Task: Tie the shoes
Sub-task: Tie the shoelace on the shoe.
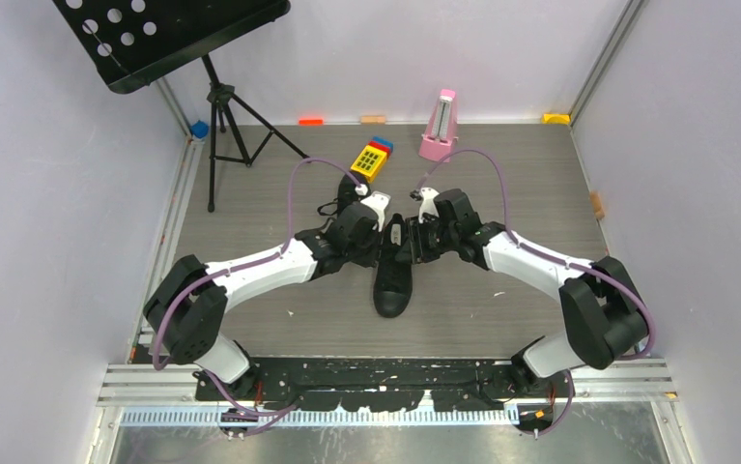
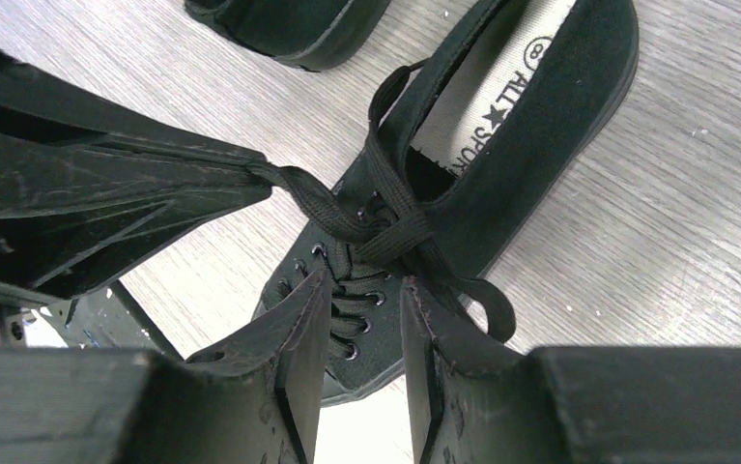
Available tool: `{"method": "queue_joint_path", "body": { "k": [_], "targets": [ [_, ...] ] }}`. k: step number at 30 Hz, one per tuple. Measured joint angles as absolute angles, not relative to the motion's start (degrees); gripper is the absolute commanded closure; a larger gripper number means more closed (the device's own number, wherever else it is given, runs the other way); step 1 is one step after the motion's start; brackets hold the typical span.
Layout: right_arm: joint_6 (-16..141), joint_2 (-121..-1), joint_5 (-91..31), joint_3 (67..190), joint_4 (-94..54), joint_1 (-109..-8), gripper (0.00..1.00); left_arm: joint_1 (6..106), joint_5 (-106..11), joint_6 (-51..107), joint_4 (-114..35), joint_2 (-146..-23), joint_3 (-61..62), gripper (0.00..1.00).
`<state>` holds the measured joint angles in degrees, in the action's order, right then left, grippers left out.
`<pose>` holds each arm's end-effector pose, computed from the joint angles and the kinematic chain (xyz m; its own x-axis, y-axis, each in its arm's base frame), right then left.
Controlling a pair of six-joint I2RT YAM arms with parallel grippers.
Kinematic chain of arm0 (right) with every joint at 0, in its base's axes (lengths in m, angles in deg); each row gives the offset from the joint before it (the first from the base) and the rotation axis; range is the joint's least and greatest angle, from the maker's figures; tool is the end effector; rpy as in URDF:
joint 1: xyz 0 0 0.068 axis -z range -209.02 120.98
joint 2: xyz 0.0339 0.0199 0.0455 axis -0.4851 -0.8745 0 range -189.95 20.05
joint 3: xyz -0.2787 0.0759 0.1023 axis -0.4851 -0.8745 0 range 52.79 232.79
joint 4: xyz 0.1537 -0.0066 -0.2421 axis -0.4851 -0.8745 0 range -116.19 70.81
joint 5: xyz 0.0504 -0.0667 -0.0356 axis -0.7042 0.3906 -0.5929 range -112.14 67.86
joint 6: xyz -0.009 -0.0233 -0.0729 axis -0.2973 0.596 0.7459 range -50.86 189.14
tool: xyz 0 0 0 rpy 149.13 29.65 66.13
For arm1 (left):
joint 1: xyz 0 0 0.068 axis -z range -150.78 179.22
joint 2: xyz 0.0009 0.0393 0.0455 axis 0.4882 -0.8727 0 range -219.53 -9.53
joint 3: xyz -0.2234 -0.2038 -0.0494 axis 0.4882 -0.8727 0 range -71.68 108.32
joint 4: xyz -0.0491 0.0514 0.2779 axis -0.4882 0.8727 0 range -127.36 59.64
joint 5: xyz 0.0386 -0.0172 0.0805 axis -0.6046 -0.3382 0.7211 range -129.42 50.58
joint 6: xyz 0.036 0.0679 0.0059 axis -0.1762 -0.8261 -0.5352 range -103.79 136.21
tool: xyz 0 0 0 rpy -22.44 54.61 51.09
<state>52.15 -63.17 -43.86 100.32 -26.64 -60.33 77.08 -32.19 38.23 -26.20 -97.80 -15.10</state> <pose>0.2771 0.1968 0.2079 -0.7671 -0.1490 -0.6240 -0.5117 0.7287 0.4551 0.2584 -0.2731 0.2256 -0.6756 0.1922 -0.7118 0.4535 0.8695 -0.1956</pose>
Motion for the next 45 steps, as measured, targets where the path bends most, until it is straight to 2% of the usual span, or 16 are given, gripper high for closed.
{"method": "queue_joint_path", "body": {
  "k": [7, 28, 35, 45],
  "targets": [
    [54.2, -65.1, -43.6, 100.6, -26.5, -60.3, 0.54, 76.8, -32.5, 38.2, -25.9, -98.2, -14.7, 1.00],
    [59.9, -66.3, -43.5, 99.6, -21.3, -60.4, 0.53, 75.8, -33.5, 38.2, -24.6, -101.2, -12.5, 1.00],
    [59.7, -67.5, -45.0, 99.6, -20.1, -60.4, 0.62, 75.3, -33.6, 38.3, -24.3, -101.9, -12.5, 1.00],
    [59.0, -66.0, -45.4, 99.1, -22.0, -60.4, 0.63, 75.0, -34.2, 38.3, -24.2, -102.2, -12.5, 1.00]
  ]
}}
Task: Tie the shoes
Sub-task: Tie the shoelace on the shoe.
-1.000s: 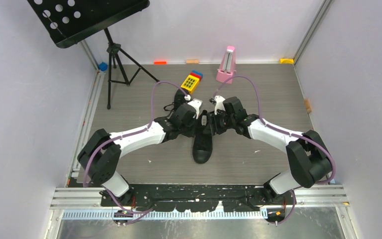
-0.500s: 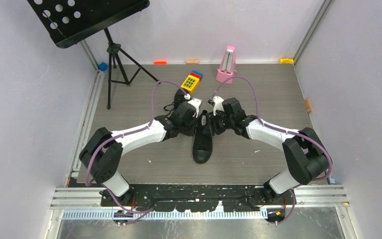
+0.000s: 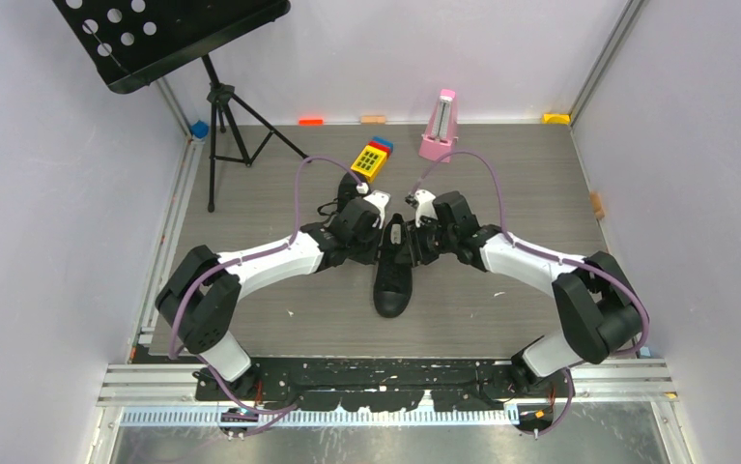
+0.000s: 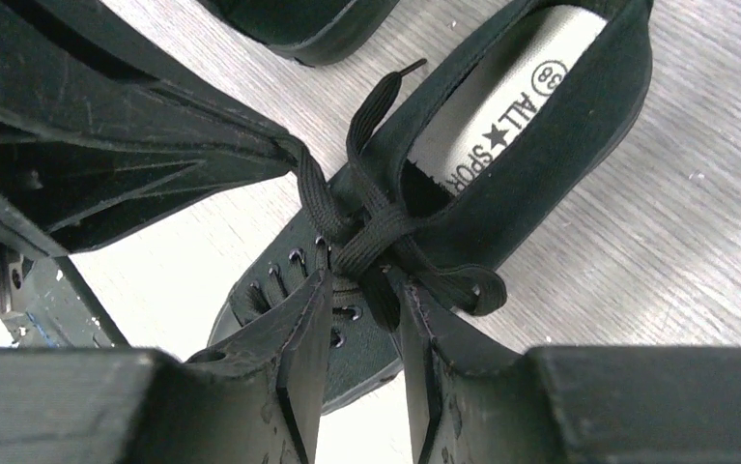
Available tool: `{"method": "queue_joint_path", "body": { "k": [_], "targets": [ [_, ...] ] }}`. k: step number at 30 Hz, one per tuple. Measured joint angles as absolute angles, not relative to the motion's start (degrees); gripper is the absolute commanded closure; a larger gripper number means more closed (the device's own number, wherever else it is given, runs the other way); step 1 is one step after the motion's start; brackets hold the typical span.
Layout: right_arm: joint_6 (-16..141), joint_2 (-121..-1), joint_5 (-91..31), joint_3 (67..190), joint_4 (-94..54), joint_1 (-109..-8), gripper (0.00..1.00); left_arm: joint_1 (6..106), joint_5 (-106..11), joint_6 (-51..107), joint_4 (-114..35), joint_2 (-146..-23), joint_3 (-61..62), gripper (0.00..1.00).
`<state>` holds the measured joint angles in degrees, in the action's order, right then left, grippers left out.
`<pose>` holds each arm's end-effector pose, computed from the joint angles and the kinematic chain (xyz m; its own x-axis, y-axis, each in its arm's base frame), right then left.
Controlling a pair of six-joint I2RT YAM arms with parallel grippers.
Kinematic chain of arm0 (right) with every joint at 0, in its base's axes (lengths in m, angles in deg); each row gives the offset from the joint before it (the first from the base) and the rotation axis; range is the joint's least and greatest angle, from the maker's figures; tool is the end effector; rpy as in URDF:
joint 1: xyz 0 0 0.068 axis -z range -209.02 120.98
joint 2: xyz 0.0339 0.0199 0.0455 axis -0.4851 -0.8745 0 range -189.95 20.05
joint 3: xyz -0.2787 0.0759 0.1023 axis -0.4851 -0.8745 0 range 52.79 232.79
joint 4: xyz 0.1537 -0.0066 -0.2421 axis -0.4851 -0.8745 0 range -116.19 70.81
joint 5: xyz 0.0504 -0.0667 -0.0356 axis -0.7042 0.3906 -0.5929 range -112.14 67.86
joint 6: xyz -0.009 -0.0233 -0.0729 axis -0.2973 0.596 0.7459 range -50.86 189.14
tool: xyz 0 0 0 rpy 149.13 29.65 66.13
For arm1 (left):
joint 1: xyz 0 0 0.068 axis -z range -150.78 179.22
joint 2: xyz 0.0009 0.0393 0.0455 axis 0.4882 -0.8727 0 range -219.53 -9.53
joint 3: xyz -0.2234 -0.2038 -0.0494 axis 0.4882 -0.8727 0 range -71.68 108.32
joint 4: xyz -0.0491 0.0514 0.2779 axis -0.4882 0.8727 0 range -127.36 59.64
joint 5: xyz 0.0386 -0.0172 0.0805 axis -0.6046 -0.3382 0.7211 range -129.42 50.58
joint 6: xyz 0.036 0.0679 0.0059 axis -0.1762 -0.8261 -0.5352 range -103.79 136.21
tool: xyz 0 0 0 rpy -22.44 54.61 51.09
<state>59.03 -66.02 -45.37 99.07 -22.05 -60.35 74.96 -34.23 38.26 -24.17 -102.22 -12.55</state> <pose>0.2818 0.2017 0.1926 -0.6970 -0.2356 -0.6772 -0.6128 0.6861 0.3921 0.2760 -0.2746 0.2100 -0.7227 0.2058 -0.6599 0.4302 0.8812 -0.1963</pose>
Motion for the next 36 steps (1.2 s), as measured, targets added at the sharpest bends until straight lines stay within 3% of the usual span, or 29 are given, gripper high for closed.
{"method": "queue_joint_path", "body": {
  "k": [4, 10, 13, 19, 29, 33, 36],
  "targets": [
    [58.7, -64.5, -45.2, 98.5, -23.5, -60.4, 0.69, 75.0, -34.6, 38.3, -24.2, -102.3, -12.5, 1.00],
    [58.4, -63.0, -44.8, 98.0, -25.3, -60.4, 0.93, 75.0, -34.8, 38.3, -24.0, -102.8, -11.9, 1.00],
    [58.2, -62.3, -44.3, 98.0, -26.2, -60.3, 0.99, 75.0, -34.8, 38.3, -23.9, -102.8, -11.9, 1.00],
    [57.4, -60.4, -42.7, 97.8, -29.5, -59.2, 1.00, 75.0, -34.8, 38.4, -23.7, -102.8, -11.9, 1.00],
    [55.5, -58.8, -41.9, 96.4, -32.9, -58.3, 1.00, 75.0, -36.1, 36.4, -21.3, -102.8, -11.5, 0.44],
    [55.3, -58.8, -42.6, 96.4, -33.0, -58.3, 1.00, 75.0, -36.2, 32.6, -18.8, -102.8, -8.9, 0.36],
    [55.3, -58.8, -43.1, 96.4, -33.0, -58.3, 1.00, 75.0, -36.3, 29.9, -17.7, -102.8, -6.2, 0.41]
  ]
}}
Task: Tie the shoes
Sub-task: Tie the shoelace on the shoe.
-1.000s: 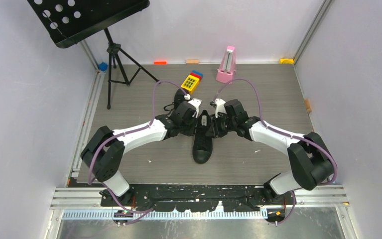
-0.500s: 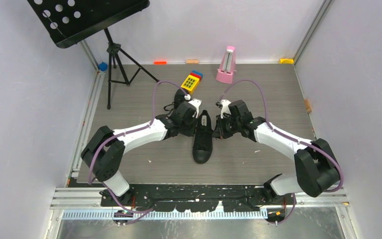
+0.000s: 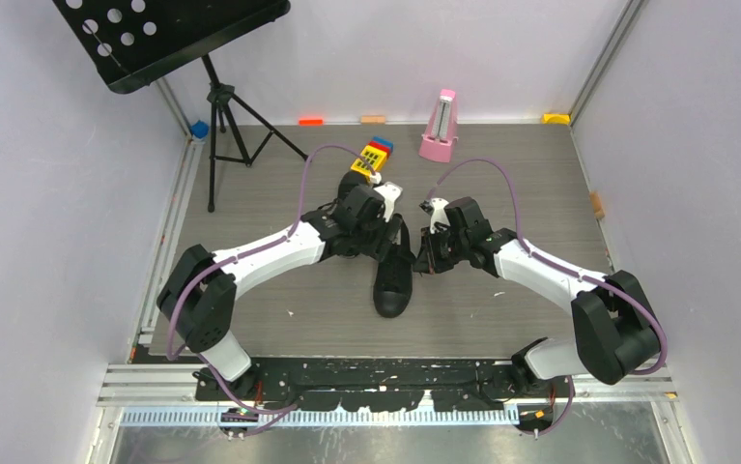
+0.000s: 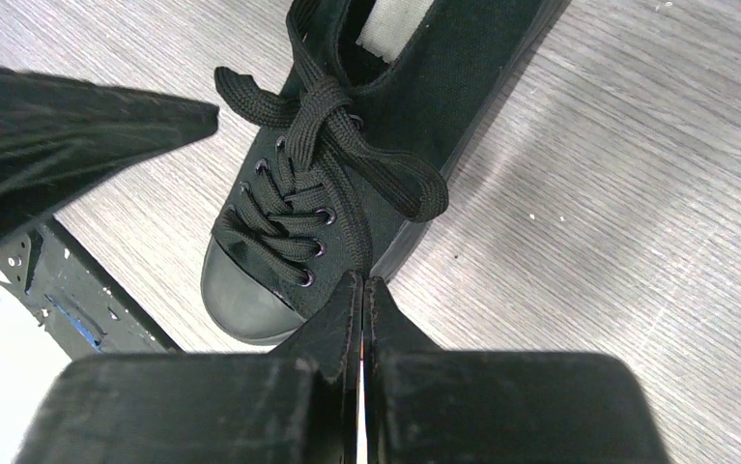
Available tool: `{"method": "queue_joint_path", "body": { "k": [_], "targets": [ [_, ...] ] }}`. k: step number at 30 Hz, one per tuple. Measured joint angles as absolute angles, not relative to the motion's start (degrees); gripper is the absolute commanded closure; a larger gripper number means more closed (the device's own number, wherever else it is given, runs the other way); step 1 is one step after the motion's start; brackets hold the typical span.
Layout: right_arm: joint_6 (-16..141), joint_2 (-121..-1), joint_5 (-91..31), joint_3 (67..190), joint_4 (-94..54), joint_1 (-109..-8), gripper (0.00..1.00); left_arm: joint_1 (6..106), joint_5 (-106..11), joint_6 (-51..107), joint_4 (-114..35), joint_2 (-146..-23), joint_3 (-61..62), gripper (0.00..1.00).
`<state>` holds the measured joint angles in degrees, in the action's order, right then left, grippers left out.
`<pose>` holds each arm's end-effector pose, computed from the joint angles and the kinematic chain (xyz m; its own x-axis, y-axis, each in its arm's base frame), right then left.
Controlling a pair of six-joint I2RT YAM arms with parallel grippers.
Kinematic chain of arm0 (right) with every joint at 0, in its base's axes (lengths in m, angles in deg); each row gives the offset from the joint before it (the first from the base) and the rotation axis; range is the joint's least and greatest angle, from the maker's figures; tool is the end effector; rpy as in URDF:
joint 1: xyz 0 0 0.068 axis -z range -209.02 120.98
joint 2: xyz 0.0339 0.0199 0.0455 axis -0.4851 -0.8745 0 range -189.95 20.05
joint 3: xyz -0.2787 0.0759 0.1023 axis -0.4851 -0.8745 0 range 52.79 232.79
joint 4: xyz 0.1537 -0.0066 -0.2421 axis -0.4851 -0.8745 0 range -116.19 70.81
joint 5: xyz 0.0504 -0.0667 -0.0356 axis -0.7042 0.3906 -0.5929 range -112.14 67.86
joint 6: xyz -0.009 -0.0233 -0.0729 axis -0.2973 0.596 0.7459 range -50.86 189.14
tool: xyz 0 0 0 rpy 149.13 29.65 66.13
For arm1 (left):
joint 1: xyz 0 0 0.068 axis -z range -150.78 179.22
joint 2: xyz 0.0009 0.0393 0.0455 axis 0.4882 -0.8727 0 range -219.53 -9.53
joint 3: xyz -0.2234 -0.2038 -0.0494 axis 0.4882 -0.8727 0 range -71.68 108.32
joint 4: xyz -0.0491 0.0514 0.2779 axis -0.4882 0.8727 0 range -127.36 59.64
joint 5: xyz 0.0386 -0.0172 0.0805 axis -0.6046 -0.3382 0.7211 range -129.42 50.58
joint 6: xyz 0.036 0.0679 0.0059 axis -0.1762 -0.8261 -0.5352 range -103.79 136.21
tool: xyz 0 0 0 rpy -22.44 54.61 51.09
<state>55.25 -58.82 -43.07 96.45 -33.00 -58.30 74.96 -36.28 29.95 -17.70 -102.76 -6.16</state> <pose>0.2570 0.1709 0.1967 -0.7979 -0.1904 -0.5719 -0.4838 0.7683 0.4191 0.2818 -0.2839 0.2357 -0.6625 0.3399 -0.6675 0.5475 0.8279 -0.1218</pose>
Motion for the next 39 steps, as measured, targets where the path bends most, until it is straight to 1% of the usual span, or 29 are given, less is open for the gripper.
{"method": "queue_joint_path", "body": {
  "k": [4, 11, 18, 24, 26, 28, 30, 31, 32, 39],
  "targets": [
    [55.3, -58.8, -43.6, 96.4, -33.0, -58.3, 1.00, 75.0, -37.0, 27.6, -16.8, -102.7, -2.8, 0.51],
    [55.2, -59.4, -44.3, 96.5, -33.0, -58.3, 1.00, 75.0, -40.7, 26.1, -15.1, -104.9, 2.1, 0.52],
    [55.2, -59.5, -44.4, 96.5, -33.0, -58.3, 1.00, 75.0, -43.7, 25.8, -12.0, -109.3, 5.0, 0.56],
    [55.2, -59.5, -44.4, 96.5, -33.0, -58.3, 1.00, 74.8, -45.2, 25.6, -9.7, -110.6, 5.6, 0.65],
    [55.2, -59.5, -44.4, 96.5, -33.0, -58.3, 1.00, 74.7, -45.5, 25.5, -9.3, -110.6, 5.7, 0.69],
    [55.2, -59.5, -44.4, 96.5, -33.0, -58.3, 1.00, 74.4, -46.0, 25.4, -9.2, -110.8, 5.9, 0.78],
    [55.2, -59.5, -44.4, 96.5, -33.0, -58.3, 1.00, 74.1, -46.6, 25.3, -9.2, -111.1, 6.3, 0.88],
    [55.2, -59.5, -44.4, 96.5, -33.1, -58.3, 1.00, 74.0, -47.0, 25.3, -9.2, -111.4, 6.4, 0.97],
    [55.2, -59.5, -44.4, 96.5, -33.1, -58.3, 1.00, 73.9, -47.3, 25.3, -9.1, -111.6, 6.5, 1.00],
    [55.2, -59.5, -43.8, 96.5, -34.6, -58.3, 1.00, 73.6, -48.5, 25.2, -9.1, -112.0, 6.5, 1.00]
  ]
}}
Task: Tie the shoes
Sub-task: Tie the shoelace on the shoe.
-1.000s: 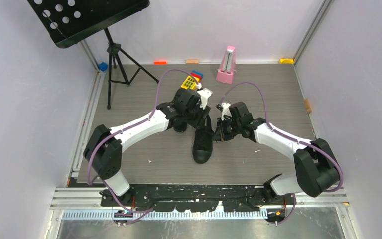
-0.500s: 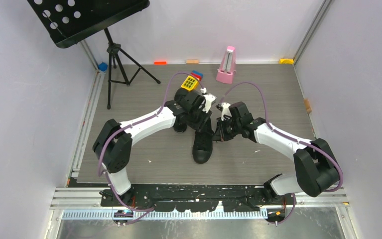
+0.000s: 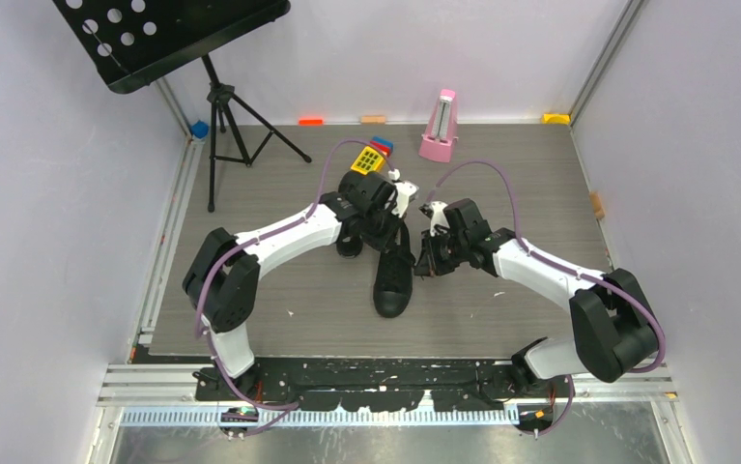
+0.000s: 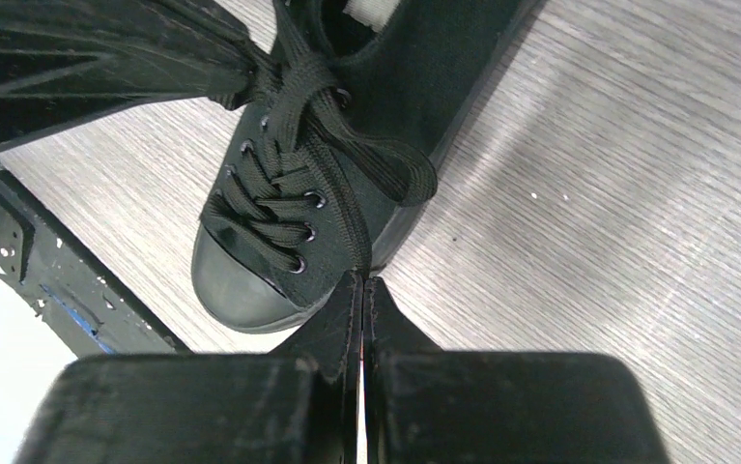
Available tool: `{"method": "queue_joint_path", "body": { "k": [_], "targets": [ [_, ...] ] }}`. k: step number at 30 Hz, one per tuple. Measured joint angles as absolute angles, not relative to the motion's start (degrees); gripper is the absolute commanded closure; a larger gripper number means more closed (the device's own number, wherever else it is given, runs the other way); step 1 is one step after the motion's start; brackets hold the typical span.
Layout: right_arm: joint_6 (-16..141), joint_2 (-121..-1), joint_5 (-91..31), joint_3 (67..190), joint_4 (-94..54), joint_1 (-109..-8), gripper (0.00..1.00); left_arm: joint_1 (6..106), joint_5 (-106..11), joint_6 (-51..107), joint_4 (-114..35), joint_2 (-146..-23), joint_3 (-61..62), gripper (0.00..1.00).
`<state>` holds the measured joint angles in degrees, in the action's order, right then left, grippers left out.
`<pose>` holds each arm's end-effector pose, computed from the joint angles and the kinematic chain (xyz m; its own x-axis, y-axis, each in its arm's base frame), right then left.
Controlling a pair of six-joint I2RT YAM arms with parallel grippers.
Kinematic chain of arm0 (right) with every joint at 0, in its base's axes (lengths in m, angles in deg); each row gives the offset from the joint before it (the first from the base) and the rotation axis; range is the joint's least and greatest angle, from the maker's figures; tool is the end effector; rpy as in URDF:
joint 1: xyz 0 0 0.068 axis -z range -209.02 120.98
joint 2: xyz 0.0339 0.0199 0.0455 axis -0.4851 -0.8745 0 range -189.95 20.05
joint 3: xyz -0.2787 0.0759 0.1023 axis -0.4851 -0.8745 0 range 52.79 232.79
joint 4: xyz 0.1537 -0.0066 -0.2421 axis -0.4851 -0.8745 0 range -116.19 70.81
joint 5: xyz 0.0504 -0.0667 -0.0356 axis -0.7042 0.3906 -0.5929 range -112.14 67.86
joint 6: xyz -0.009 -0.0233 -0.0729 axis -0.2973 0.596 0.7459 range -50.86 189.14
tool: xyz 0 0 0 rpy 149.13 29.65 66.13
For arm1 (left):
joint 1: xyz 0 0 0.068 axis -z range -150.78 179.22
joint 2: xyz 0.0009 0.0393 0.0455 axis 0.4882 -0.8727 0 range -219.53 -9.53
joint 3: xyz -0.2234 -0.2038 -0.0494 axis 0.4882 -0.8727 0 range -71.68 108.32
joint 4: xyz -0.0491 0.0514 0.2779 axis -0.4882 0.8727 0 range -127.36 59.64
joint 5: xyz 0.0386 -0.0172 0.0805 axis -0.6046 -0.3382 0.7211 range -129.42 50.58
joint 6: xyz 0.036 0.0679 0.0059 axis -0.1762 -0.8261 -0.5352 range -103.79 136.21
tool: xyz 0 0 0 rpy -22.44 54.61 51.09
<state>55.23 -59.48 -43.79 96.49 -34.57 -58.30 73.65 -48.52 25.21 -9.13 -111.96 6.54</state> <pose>0.2550 0.1706 0.1914 -0.8176 -0.2024 -0.5390 -0.4736 0.7688 0.4297 0.3081 -0.3164 0.2383 -0.6780 0.4483 -0.5826 0.6622 0.7166 -0.2193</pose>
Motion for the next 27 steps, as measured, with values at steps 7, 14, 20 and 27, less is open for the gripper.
{"method": "queue_joint_path", "body": {
  "k": [7, 14, 20, 27],
  "targets": [
    [54.2, -59.2, -39.3, 96.5, -37.3, -58.0, 1.00, 72.9, -48.5, 25.9, -9.8, -111.8, 4.9, 1.00],
    [50.6, -58.7, -31.3, 96.5, -41.0, -57.0, 1.00, 71.3, -48.5, 26.7, -10.5, -111.3, 1.4, 1.00],
    [48.4, -59.0, -25.3, 96.7, -42.9, -56.0, 0.97, 71.1, -48.7, 27.7, -12.3, -110.5, 0.2, 1.00],
    [49.3, -61.9, -25.2, 99.3, -44.7, -55.8, 0.64, 71.1, -49.6, 28.0, -14.7, -110.1, -0.5, 1.00]
  ]
}}
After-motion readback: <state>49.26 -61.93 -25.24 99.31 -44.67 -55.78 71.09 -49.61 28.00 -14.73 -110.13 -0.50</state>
